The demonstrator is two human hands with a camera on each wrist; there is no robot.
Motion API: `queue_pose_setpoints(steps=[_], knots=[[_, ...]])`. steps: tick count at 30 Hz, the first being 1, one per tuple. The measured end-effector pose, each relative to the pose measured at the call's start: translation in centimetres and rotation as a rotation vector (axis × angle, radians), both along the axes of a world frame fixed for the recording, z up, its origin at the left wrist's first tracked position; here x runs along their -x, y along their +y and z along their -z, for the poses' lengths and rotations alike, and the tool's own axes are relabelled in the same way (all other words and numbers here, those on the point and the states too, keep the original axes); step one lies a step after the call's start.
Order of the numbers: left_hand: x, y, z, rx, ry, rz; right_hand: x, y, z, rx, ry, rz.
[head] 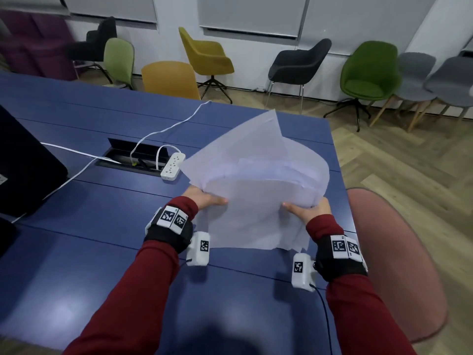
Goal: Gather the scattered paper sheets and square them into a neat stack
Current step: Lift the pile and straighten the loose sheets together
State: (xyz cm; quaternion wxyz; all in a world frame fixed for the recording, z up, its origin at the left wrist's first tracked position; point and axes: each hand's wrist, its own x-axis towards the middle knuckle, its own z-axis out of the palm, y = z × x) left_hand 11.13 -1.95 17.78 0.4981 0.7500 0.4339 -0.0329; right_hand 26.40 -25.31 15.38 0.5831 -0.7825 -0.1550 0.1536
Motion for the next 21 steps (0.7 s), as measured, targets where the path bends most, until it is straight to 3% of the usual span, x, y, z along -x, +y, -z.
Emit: queue_pose_setpoints(steps=[3, 7, 13, 17, 21], knots=[[0.7, -0.3, 0.2, -0.016, 0.08, -0.045, -0.3, -0.6, 0.5, 0.038, 0.011, 0.0], [0.1, -2.0, 1.2, -0.078, 0.048, -0.119, 0.2, -0.4, 1.4, 0.14, 0.017, 0.092], [-1.3, -3.0, 0.7, -0.103, -0.138, -0.189, 1.4, -0.5, -1.5, -0.105, -0.078, 0.145], [0.0, -2.6, 2.3, -0.095, 0.048, 0.008, 1.6, -1.8, 0.9, 0.009, 0.013, 0.137], [1.0, -1.9, 0.7, -0.162, 0.174, 0.231, 1.5, -2.3, 1.7, 0.108, 0.065, 0.159]])
